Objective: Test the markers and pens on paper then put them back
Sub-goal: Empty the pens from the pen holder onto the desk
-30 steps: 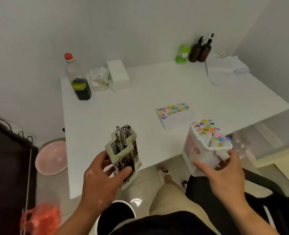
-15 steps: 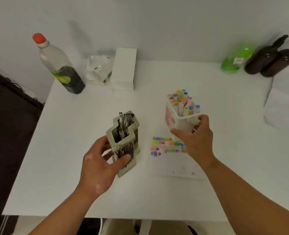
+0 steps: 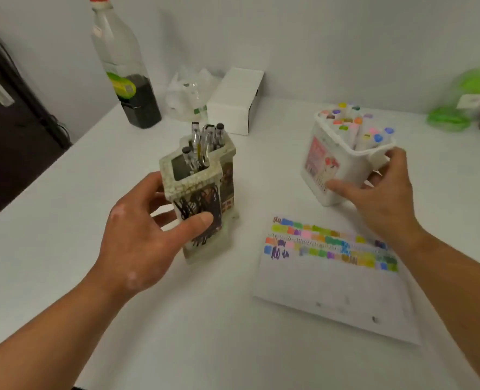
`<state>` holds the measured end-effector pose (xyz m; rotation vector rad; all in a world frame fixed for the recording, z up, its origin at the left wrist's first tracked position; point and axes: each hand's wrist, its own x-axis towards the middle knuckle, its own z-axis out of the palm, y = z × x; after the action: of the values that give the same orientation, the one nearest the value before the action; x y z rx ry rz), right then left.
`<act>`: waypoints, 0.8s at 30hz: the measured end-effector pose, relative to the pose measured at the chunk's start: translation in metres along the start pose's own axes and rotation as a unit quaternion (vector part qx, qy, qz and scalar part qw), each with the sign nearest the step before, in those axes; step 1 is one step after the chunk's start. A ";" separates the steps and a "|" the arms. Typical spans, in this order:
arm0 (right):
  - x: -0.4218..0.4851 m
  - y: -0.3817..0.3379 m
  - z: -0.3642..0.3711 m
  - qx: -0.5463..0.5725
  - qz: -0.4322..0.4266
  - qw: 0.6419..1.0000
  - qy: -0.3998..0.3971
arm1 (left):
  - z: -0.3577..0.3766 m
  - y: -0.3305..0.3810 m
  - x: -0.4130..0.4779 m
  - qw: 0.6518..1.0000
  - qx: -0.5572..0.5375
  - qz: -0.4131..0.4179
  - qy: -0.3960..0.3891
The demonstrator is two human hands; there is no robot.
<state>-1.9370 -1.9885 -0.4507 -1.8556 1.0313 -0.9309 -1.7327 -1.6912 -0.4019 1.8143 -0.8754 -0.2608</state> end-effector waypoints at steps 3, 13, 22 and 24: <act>-0.013 -0.001 -0.005 -0.017 0.006 0.999 0.040 | 0.002 -0.003 -0.024 0.999 0.032 0.025 0.026; -0.162 -0.070 0.014 -0.062 -0.103 0.957 -0.263 | -0.034 0.026 -0.082 0.901 0.363 0.238 -0.003; -0.167 -0.076 0.063 -0.092 -0.128 0.944 -0.288 | -0.024 0.033 -0.064 0.644 0.593 0.478 -0.062; -0.162 -0.074 0.075 -0.105 -0.132 0.948 -0.269 | -0.019 0.035 -0.051 0.622 0.604 0.494 -0.058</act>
<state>-1.9140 -1.7971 -0.4500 -2.2917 0.5673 -0.4168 -1.7734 -1.6494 -0.3747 2.0232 -2.3461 1.2408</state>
